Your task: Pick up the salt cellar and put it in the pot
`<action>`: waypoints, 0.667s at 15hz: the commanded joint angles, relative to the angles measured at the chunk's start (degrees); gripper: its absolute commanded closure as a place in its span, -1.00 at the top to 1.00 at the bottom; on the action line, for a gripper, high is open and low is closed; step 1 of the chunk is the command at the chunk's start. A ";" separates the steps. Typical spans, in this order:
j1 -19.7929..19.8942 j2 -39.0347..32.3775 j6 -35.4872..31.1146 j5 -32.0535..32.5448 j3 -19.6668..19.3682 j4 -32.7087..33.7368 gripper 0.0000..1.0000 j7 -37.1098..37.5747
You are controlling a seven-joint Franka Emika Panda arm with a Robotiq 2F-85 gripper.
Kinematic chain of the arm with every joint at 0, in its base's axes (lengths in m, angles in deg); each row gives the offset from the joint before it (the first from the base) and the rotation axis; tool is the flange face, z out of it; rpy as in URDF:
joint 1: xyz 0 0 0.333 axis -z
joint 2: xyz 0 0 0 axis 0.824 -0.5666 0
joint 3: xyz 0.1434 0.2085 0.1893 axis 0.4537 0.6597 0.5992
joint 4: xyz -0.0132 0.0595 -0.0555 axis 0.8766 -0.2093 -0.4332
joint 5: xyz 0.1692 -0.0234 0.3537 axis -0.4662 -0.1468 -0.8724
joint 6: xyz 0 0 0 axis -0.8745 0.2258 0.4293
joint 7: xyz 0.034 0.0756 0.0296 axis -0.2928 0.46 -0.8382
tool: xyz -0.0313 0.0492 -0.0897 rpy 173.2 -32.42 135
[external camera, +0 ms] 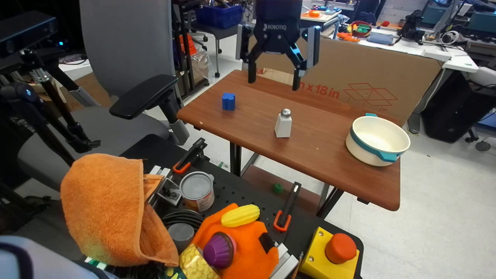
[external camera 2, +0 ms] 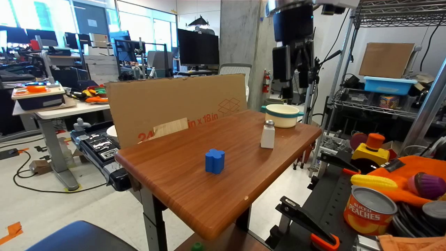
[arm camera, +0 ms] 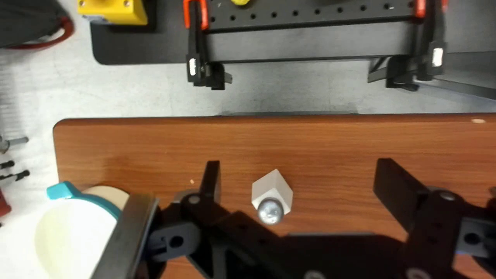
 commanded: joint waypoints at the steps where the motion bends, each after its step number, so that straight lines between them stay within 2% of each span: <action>1: 0.04 -8.97 -2.60 11.33 -1.25 5.53 1.00 -2.52; 5: -0.67 -16.68 -4.35 16.40 -2.64 10.85 1.00 -4.94; 10: -1.26 -23.88 -4.65 14.47 -2.20 15.68 1.00 -12.43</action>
